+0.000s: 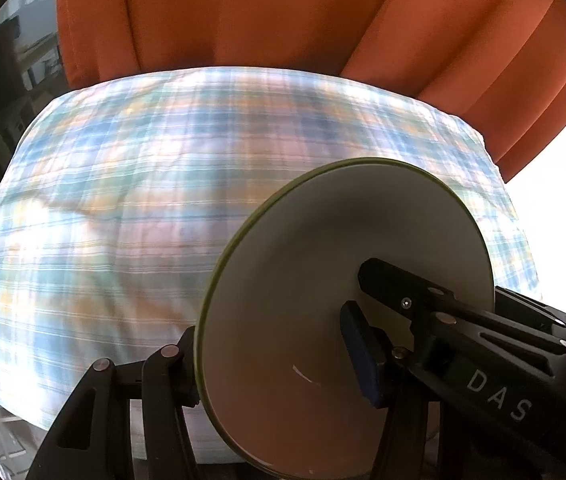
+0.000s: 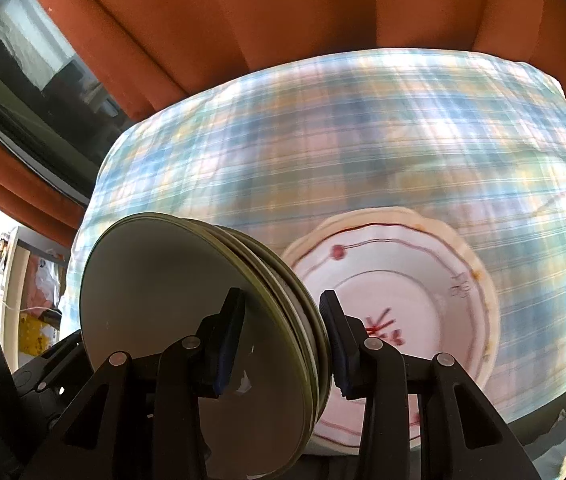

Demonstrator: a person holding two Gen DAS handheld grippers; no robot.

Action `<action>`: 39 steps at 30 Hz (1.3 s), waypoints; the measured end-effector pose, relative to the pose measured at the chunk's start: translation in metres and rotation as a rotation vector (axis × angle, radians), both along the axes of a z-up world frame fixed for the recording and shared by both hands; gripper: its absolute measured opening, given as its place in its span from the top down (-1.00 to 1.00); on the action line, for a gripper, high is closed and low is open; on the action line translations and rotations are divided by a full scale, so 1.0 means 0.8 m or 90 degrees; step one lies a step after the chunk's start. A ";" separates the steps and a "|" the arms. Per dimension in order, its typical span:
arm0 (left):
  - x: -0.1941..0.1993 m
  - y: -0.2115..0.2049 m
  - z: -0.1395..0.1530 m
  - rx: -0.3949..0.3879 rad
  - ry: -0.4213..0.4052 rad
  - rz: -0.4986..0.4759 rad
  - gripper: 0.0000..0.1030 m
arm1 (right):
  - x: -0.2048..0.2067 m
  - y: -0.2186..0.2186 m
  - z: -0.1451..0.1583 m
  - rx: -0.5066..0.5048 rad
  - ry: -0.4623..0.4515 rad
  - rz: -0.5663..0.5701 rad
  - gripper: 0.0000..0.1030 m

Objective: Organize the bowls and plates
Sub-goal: 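Tilt and bring the nested bowls over the red-flowered plate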

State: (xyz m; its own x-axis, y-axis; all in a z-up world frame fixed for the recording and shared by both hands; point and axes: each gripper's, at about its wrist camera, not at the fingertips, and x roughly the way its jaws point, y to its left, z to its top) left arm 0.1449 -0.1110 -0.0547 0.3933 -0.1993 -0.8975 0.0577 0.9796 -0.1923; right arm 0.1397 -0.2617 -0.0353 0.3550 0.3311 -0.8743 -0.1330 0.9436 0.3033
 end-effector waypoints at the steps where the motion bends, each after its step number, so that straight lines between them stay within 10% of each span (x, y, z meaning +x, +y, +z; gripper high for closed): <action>1: 0.001 -0.007 0.000 0.001 -0.002 0.002 -0.10 | 0.001 -0.009 0.000 0.001 -0.001 0.001 0.18; 39: 0.032 -0.122 -0.044 0.031 0.051 -0.006 -0.09 | 0.038 -0.115 -0.048 -0.027 0.057 0.004 0.19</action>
